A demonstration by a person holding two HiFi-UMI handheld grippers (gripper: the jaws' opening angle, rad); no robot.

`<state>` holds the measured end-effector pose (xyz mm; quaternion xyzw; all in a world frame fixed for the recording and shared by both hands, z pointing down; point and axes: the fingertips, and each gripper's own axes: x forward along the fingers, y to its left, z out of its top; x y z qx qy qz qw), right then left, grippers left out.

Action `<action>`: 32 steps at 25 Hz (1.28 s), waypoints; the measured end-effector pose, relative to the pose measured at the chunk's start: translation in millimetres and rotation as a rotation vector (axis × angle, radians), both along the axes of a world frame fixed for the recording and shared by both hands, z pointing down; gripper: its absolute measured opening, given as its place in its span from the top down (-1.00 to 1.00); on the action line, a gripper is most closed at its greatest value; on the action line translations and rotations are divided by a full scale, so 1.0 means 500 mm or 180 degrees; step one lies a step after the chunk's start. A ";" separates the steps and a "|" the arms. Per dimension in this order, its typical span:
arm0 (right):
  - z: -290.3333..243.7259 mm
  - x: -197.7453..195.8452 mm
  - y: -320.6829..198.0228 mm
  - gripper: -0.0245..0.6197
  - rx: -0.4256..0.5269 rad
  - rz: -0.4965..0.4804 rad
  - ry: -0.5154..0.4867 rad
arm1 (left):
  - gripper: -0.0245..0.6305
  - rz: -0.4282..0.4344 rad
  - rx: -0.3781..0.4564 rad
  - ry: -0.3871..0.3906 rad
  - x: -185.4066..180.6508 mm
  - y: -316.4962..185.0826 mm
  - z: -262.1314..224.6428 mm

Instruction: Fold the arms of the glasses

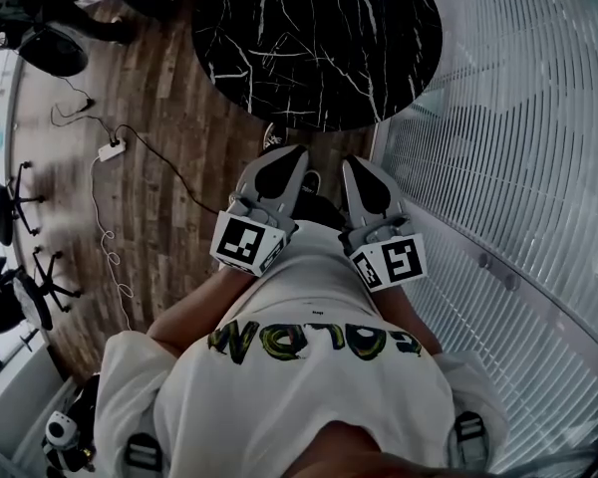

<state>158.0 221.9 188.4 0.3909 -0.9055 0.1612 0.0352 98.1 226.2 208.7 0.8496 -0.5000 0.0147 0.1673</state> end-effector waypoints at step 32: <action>-0.001 -0.273 -0.372 0.92 -0.0054 0.0146 0.0265 | 0.92 0.0290 -0.0078 0.0086 -0.265 -0.376 0.001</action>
